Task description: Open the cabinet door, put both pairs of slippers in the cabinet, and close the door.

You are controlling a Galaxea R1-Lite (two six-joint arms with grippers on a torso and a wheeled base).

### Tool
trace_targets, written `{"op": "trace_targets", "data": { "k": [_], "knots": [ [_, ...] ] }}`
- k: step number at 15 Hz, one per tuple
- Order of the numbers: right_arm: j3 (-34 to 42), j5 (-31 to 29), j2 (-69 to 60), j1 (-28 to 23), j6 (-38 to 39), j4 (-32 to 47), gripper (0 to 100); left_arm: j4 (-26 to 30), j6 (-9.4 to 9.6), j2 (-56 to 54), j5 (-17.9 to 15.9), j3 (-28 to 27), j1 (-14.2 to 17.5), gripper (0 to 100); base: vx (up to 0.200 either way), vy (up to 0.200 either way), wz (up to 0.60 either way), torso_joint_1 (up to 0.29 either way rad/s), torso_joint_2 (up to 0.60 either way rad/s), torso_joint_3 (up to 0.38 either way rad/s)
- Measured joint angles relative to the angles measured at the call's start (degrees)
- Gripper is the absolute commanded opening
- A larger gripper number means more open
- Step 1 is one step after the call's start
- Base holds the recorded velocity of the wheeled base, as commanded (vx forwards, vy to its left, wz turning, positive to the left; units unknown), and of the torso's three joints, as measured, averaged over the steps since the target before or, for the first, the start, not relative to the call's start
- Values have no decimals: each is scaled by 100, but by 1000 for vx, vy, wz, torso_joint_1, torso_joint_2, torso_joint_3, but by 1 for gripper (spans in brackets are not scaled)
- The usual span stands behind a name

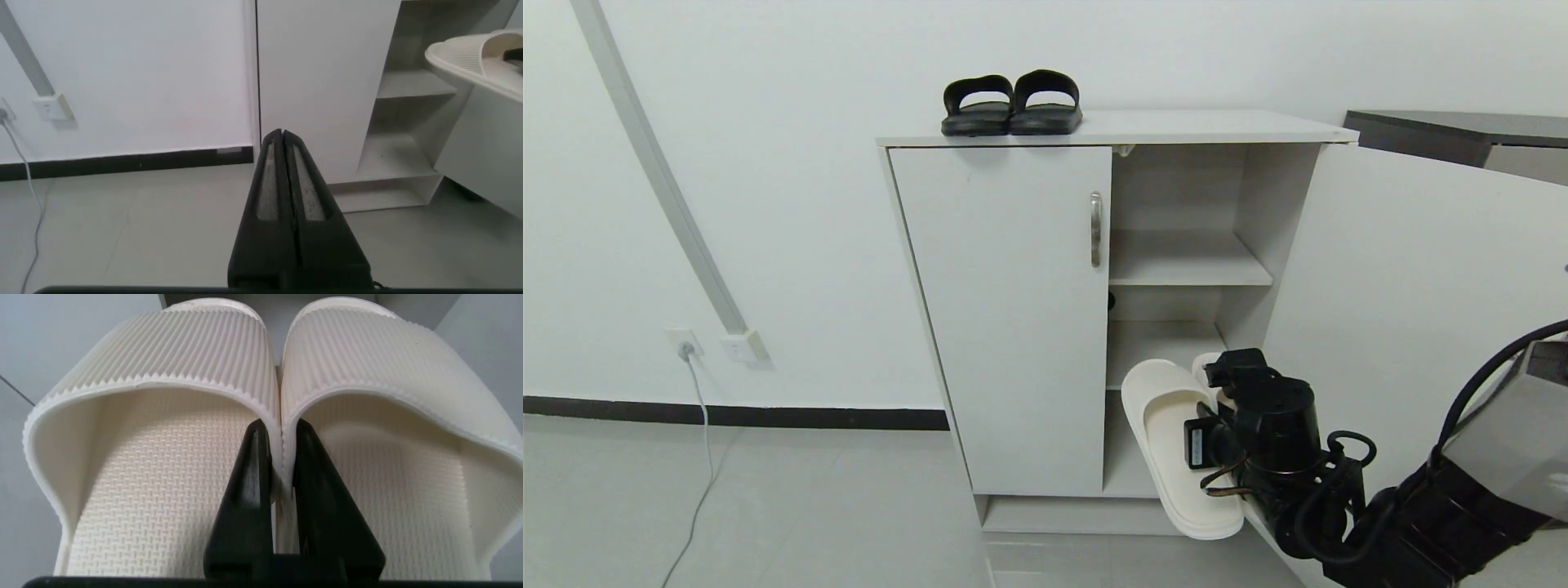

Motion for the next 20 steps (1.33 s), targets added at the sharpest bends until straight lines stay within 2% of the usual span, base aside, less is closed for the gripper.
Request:
{"op": "trace_targets", "data": {
  "k": [3,5,8,14,20],
  "knots": [
    [-199,-269,152,4,44,2,0,0,-124,-2,5,-7,-2,0,0,0,0,0,0,0],
    [-684,-767,483,11,260,5,0,0,-130,-2,6,-7,-2,0,0,0,0,0,0,0],
    [-1172,-926,912,122,402,24,0,0,-130,-2,6,-7,0,0,0,0,0,0,0,0],
    [-1187,-951,1145,188,416,-6,0,2,-133,0,9,-7,0,0,0,-200,0,5,2,2],
    [-1014,-953,1259,317,378,-234,0,-2,-157,0,22,-7,-5,0,0,0,0,0,0,0]
  ]
}}
